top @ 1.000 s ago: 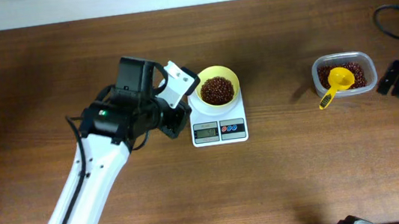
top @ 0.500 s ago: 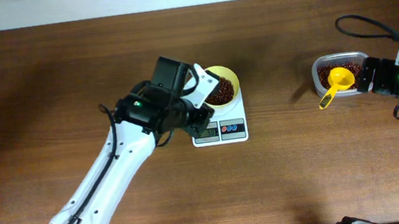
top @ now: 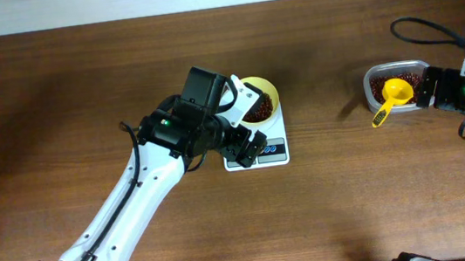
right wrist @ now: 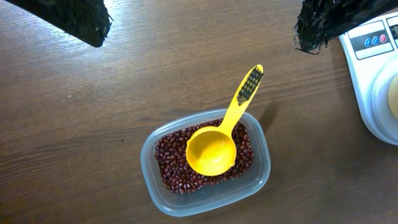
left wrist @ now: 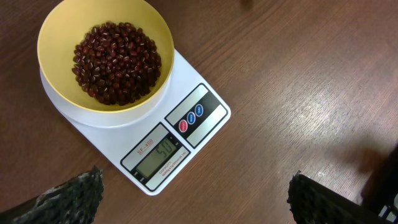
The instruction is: Scoop item into bowl and weigh 50g on scale
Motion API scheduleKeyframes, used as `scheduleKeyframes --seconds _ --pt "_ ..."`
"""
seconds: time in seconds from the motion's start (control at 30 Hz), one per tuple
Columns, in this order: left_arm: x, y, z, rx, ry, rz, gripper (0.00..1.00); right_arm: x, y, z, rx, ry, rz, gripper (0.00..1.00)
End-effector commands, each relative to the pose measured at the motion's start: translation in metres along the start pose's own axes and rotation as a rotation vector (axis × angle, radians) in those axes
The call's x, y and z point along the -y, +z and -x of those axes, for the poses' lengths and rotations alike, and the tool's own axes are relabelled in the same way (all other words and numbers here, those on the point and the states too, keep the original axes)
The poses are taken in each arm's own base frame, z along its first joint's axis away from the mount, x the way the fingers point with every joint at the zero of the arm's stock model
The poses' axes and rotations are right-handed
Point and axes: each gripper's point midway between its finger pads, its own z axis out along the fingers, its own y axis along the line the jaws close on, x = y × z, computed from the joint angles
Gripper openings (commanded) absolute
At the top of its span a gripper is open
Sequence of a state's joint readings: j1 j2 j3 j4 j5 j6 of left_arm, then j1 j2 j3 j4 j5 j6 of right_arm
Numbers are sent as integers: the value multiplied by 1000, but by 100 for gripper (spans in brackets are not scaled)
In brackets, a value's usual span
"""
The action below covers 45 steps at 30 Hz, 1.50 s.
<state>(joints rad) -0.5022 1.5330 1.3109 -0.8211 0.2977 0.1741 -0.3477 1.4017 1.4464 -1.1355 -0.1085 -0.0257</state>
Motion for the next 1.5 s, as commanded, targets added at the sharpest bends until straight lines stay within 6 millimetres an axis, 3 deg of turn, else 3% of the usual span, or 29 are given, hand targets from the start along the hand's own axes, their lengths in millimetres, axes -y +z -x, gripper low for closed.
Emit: scheduleKeyframes --seconds 0.0,0.17,0.33,0.53,0.73,0.87,0.93,1.0,1.1,1.2,1.33,1.47 --pt "-1 5 -2 -11 -5 3 99 -2 -2 4 13 -9 -2 99" --pt "-6 6 -2 -14 1 30 99 -2 -2 4 13 -9 -2 99" --pt "-8 2 17 63 23 43 99 -2 -2 4 13 -9 -2 99" --pt "-7 0 15 126 42 53 99 -2 -2 4 13 -9 -2 99" --pt "0 -6 -14 253 78 75 99 -2 -2 4 13 -9 -2 99" --pt "9 -33 -19 541 161 126 99 -2 -2 4 13 -9 -2 99" --pt "8 -57 -28 735 201 182 99 -2 -2 4 13 -9 -2 99" --pt "2 -82 -42 904 225 258 99 -2 -2 4 13 -9 -2 99" --pt "-10 -103 -65 1017 209 352 99 -2 -2 4 13 -9 -2 99" --pt "-36 -122 -91 1116 42 423 99 -2 -2 4 13 -9 -2 99" --pt "-56 -119 -115 1100 -16 509 99 -2 -2 4 13 -9 -2 98" --pt "-70 -104 -137 1004 -96 539 99 -2 -2 4 13 -9 -2 99"
